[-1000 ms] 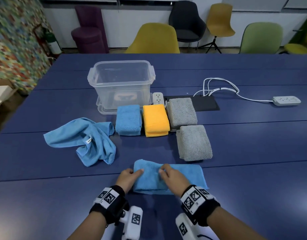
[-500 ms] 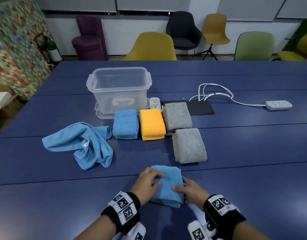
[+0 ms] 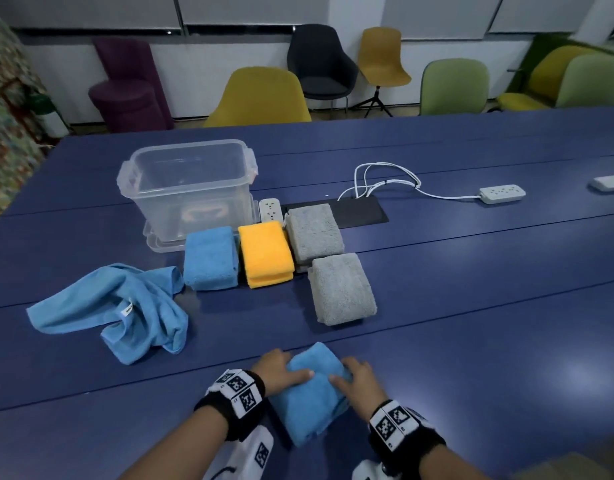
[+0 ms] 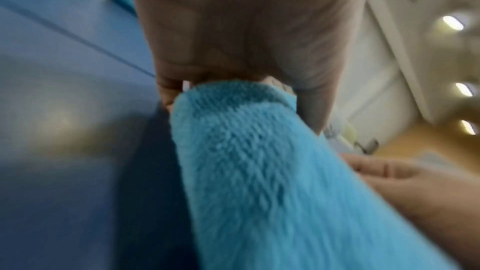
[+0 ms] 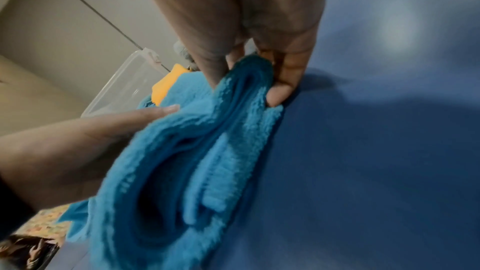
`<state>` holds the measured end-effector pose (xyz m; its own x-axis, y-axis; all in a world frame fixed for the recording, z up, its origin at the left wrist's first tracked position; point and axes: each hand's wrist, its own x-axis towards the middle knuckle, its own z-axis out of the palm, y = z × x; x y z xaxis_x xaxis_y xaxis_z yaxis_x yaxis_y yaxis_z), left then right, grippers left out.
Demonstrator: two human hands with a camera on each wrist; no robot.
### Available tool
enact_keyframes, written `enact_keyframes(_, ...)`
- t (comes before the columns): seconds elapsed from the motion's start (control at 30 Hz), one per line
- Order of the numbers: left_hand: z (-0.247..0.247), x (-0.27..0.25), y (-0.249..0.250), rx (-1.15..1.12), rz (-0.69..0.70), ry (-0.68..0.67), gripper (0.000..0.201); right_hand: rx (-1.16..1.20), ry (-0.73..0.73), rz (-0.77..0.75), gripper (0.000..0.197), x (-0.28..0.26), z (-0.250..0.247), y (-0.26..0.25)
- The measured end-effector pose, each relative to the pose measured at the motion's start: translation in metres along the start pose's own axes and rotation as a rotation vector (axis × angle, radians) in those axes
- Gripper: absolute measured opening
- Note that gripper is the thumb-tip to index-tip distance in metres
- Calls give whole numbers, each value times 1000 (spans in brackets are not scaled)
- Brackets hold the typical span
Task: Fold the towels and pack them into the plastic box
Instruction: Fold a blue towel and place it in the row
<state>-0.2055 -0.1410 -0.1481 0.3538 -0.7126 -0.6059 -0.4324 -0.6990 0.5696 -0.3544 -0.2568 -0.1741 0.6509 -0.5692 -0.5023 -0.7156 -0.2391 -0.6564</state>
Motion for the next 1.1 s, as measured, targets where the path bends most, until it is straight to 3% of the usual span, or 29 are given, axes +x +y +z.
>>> enact_keyframes(0.13, 4, -13, -6, -448, -68, 26, 84, 10, -100, -126, 35, 5, -2, -18)
enact_keyframes(0.23, 10, -21, -13, -917, -56, 101, 90, -4, -164, -271, 37, 10, -2, -38)
enact_keyframes(0.33, 6, -30, -20, -1123, -75, 191, 50, 24, -165, -356, 37, 16, 4, -56)
enact_keyframes(0.4, -1, -34, -25, -1184, -71, 238, 38, 99, -136, -307, 41, 18, 9, -65)
enact_keyframes(0.47, -9, -37, -29, -1268, -34, 275, 31, 363, -225, -190, 59, 18, 14, -73)
enact_keyframes(0.53, -14, -39, -31, -1317, -5, 327, 25, 653, -377, -48, 73, 18, 20, -76)
enact_keyframes(0.63, -20, -42, -32, -1332, 8, 407, 37, 811, -455, -3, 47, 12, 22, -85)
enact_keyframes(0.77, -47, -39, -36, -1309, 21, 568, 41, 814, -247, -192, 38, 25, 16, -124)
enact_keyframes(0.87, -91, -39, -42, -1414, 117, 659, 78, 846, -102, -203, 27, 45, 16, -168)
enact_keyframes(0.9, -106, -39, -44, -1420, 141, 680, 80, 830, -59, -230, 26, 53, 18, -181)
enact_keyframes(1.0, -142, -34, -50, -1223, 159, 795, 71, 698, 42, -350, 29, 72, 25, -219)
enact_keyframes(1.1, -176, -20, -52, -1072, 174, 989, 44, 688, 110, -444, 20, 78, 33, -256)
